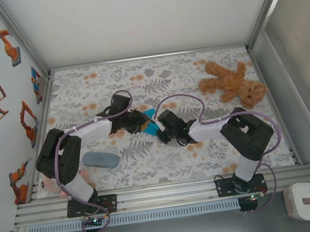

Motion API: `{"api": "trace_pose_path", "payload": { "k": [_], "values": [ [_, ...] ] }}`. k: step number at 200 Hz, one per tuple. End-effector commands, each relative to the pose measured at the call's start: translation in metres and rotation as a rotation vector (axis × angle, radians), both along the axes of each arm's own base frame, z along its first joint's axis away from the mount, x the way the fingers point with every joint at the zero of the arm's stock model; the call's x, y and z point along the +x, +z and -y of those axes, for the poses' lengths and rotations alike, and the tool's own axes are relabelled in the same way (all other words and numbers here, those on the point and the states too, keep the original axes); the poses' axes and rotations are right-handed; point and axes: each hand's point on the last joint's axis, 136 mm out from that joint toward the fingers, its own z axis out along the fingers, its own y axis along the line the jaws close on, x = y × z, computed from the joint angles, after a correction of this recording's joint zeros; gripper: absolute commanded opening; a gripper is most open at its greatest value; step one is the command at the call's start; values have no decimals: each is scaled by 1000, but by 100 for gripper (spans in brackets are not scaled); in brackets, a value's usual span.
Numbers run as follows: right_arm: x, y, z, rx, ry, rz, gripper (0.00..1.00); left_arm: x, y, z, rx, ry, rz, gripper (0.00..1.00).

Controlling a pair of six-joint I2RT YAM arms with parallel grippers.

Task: Fold a paper plane with a square sheet of paper (pick it up from the middle)
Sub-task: Fourth fold the wing at the center of the table.

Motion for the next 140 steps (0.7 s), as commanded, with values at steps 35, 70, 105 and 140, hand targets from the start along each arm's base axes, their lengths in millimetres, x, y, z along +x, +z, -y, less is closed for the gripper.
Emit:
{"api": "trace_pose_path", "payload": {
  "k": [35,70,105,140],
  "values": [
    [-10,-6,-12,73,35,-49,9,4,20,-44,23,98,97,38],
    [-12,-4,-17,151,24,-107,7,-1,16,-50,-3,122,138,41],
    [-13,-3,-21,244,11,-184,5,-6,10,-46,-65,141,166,41],
    [-16,-6,-22,311,0,-268,4,-10,5,-32,-70,82,189,42]
  ]
}}
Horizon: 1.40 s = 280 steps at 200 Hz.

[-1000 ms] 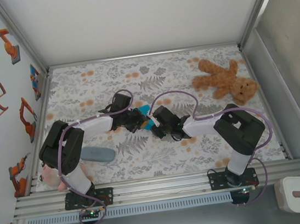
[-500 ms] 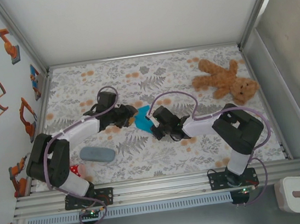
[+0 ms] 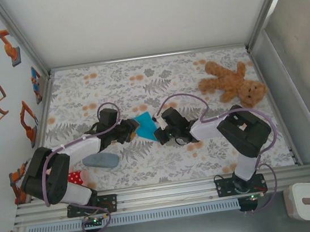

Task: Fold a paper plane with a square sheet of paper (pick it up from the middle)
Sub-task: Fourth fold the wing at the center of the table.

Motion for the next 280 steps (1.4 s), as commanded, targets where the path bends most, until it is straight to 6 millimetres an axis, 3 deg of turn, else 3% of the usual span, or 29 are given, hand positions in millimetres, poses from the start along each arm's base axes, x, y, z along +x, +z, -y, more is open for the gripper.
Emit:
{"api": "trace_pose_path", "payload": {
  "k": [1,52,130,192,280],
  "values": [
    [-7,-5,-4,72,0,-87,4,9,15,17,-45,-33,83,42],
    [-4,-5,4,115,-29,-126,4,7,-4,31,-9,-93,56,41],
    [-4,-8,5,123,-35,-147,4,10,-14,49,-23,-164,49,45],
    [-4,-6,6,130,-37,-159,6,4,-34,44,37,-173,-16,45],
    [-8,7,7,145,-60,-236,19,-9,-58,29,188,-192,-134,45]
  ]
}}
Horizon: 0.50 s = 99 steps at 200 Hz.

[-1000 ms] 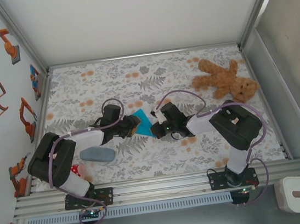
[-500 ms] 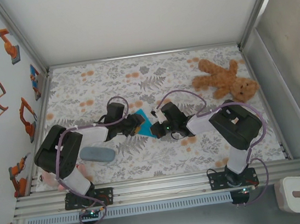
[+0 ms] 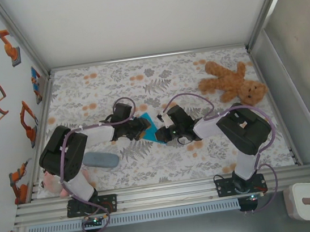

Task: Fold a paper plane with a square sheet of paper (pick it up from the middle)
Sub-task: Fourth fold the wing at the center of the table.

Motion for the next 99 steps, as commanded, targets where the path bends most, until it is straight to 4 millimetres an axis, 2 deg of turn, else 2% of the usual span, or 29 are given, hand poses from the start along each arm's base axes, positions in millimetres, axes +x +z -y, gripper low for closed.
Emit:
{"api": "trace_pose_path", "payload": {
  "k": [1,75,99],
  "values": [
    [1,10,1,8,-14,-28,19,-16,-22,-14,102,-17,-73,45],
    [1,-1,4,-33,-23,-55,18,-23,-34,-21,160,-7,-143,47],
    [0,1,5,-32,-27,-62,18,-25,-35,-23,169,-4,-147,47]
  ]
}}
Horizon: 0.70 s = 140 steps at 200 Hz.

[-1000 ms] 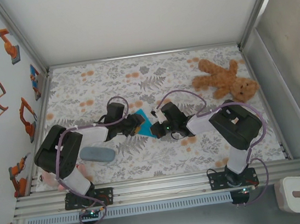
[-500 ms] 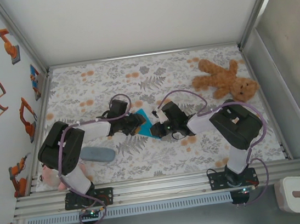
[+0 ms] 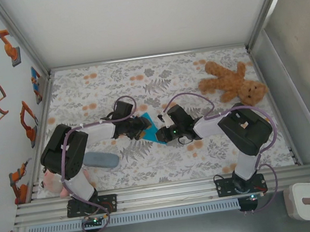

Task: Fold a paper plane with a square sheet of paper (pick it up from the middle)
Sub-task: Fourth fold the wing at the center of the table.

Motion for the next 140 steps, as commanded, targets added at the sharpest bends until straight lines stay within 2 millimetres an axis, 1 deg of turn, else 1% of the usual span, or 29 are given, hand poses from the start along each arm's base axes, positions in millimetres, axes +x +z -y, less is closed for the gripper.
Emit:
{"api": "trace_pose_path", "payload": {
  "k": [1,29,44,62,83,108,140],
  "values": [
    [2,3,1,-9,-17,-26,18,-24,-34,-24,139,1,-111,47],
    [4,17,1,-5,-20,-13,18,-26,-37,-26,148,1,-120,47],
    [4,24,4,-13,-31,-2,23,-26,-38,-26,150,1,-127,47],
    [3,27,9,-33,-43,5,27,-27,-39,-26,151,1,-132,47],
    [0,26,13,-45,-47,1,28,-27,-40,-25,150,-1,-135,47],
    [-2,19,16,-73,-53,-6,28,-27,-40,-25,152,-1,-135,46],
    [-6,16,13,-91,-32,-8,27,-27,-41,-25,155,-1,-140,46]
  ]
}}
